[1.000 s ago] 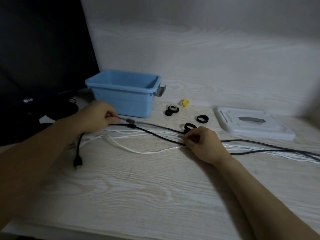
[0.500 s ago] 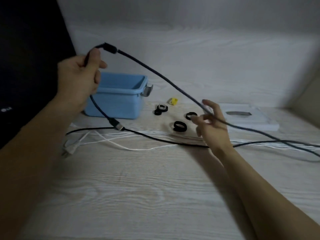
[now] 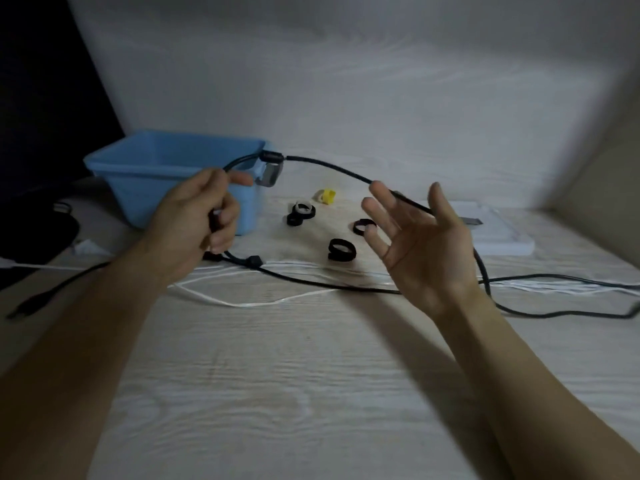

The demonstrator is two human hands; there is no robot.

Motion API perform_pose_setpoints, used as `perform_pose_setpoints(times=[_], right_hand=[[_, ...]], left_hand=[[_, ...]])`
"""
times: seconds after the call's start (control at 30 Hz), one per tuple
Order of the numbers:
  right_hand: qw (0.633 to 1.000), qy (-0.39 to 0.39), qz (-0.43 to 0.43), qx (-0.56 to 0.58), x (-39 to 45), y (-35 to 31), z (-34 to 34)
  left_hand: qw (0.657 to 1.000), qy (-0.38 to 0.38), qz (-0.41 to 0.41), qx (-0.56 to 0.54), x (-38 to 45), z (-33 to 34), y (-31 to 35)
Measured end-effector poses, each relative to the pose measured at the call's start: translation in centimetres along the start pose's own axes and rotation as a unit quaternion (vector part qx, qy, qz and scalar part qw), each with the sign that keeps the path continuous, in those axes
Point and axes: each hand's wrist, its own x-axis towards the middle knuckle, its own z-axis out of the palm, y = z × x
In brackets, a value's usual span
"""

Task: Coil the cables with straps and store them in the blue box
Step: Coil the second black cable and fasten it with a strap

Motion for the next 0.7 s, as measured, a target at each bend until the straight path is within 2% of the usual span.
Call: perform_pose_setpoints(times=[0.07,0.1,0.13,0.17,0.2,0.27,0.3,0.33,0.37,0.4,0.43,0.53,0.7], right_hand=[[0.986,-0.027,0.150,-0.072,-0.4,-0.3,-0.3],[0.959,-0.074,0.228,-0.153,-0.8,-0.1,-0.2],[0.928,-0.145,0.261,-0.221,-1.3,0.2,-0.1],[0.917,-0.207,0.242,-0.240,-1.5,0.3,0.0],[0.930,-0.238,0.186,-0.209,-1.7,0.3,0.2],[0.970,-0.207,0.077,-0.102,-1.7,0.0,1.1],[0.982,-0.135,-0.018,-0.129,-1.6,-0.2,1.4],[0.965,-0.029,-0.128,-0.228,-1.4,-0.4,1.2],[0.890,0.070,-0.220,-0.392,-1.2,-0.2,0.9],[0.812,0.107,-0.252,-0.515,-1.1,0.2,0.6],[0.775,0.083,-0.234,-0.581,-1.1,0.9,0.2],[0.837,-0.010,-0.109,-0.536,-1.3,3.3,-0.3],[0.844,-0.033,-0.167,-0.509,-1.1,5.3,0.4]], left_hand=[[1.000,0.001,0.018,0.008,-0.5,0.0,0.2],[1.000,0.001,0.022,0.005,-0.6,0.0,0.3],[1.000,-0.003,0.023,0.000,-0.8,0.2,0.5],[1.000,-0.015,0.019,-0.007,-0.9,0.4,0.6],[0.999,-0.033,0.011,-0.016,-1.1,0.6,0.7],[0.995,-0.085,-0.019,-0.039,-1.5,1.0,0.8],[0.991,-0.116,-0.040,-0.050,-1.7,1.1,0.8],[0.985,-0.150,-0.062,-0.059,-1.9,1.1,0.7],[0.977,-0.186,-0.079,-0.067,-2.0,1.1,0.7],[0.968,-0.221,-0.092,-0.072,-2.2,1.1,0.7],[0.959,-0.251,-0.104,-0.075,-2.3,1.2,0.6],[0.945,-0.288,-0.126,-0.095,-2.6,1.6,0.4],[0.943,-0.293,-0.131,-0.086,-2.9,1.9,0.4]])
